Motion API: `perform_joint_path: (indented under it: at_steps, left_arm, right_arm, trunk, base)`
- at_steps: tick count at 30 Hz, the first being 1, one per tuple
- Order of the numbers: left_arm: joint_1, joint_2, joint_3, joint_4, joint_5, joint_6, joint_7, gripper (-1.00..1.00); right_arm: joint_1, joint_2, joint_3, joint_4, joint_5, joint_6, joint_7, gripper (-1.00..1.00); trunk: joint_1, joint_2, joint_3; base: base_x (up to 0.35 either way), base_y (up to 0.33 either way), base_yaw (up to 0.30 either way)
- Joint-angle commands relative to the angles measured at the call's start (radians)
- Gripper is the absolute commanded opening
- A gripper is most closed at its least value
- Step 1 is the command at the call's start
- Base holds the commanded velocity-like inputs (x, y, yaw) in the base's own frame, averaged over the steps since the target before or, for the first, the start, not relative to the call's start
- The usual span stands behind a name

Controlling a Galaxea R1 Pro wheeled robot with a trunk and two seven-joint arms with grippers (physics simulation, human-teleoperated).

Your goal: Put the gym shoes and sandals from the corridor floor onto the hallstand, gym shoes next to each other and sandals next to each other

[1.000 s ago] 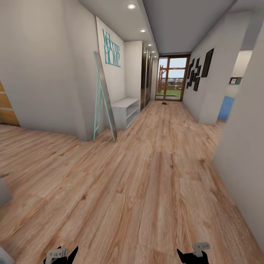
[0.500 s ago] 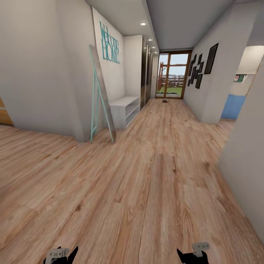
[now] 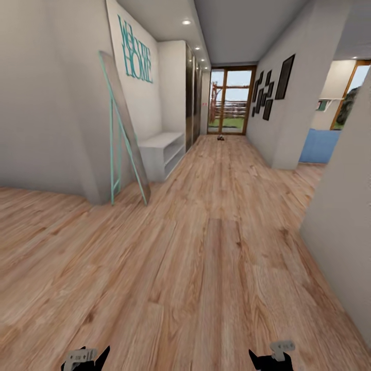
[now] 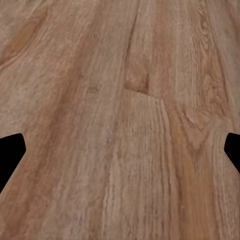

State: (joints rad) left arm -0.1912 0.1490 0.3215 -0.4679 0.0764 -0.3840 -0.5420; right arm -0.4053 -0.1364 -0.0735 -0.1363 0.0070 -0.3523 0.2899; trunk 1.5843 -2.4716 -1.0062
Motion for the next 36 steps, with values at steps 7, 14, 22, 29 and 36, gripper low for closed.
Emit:
perform_joint_path:
  at_steps: [7, 14, 22, 29, 36]
  left_arm:
    - [-0.001, 0.000, 0.004, 0.001, 0.008, 0.002, -0.010, 1.00]
    - [-0.001, 0.000, 0.004, 0.001, 0.008, 0.002, -0.010, 1.00]
    - [-0.001, 0.000, 0.004, 0.002, 0.008, 0.003, -0.009, 1.00]
    - [-0.001, -0.003, 0.004, 0.002, 0.009, 0.002, 0.060, 1.00]
    - [-0.001, -0.025, 0.004, 0.002, 0.006, 0.001, 0.149, 1.00]
  right_arm:
    - [-0.001, 0.000, -0.008, 0.001, 0.001, -0.002, 0.008, 1.00]
    - [-0.001, 0.000, -0.008, 0.001, 0.001, -0.002, 0.008, 1.00]
    - [-0.001, 0.001, -0.008, 0.001, 0.001, -0.002, 0.008, 1.00]
    - [-0.001, 0.000, -0.009, -0.006, 0.001, -0.005, 0.008, 1.00]
    - [-0.001, -0.002, -0.010, -0.008, 0.002, -0.009, 0.006, 1.00]
  trunk:
    - [0.000, 0.000, -0.006]
    - [0.000, 0.000, -0.007]
    - [0.000, 0.000, -0.008]
    - [0.000, 0.000, -0.008]
    - [0.000, 0.000, -0.008]
  base:
    - [0.337, 0.000, -0.259]
    - [0.337, 0.000, -0.287]
    - [0.337, 0.000, -0.298]
    - [0.337, 0.000, -0.300]
    - [0.337, 0.000, -0.161]
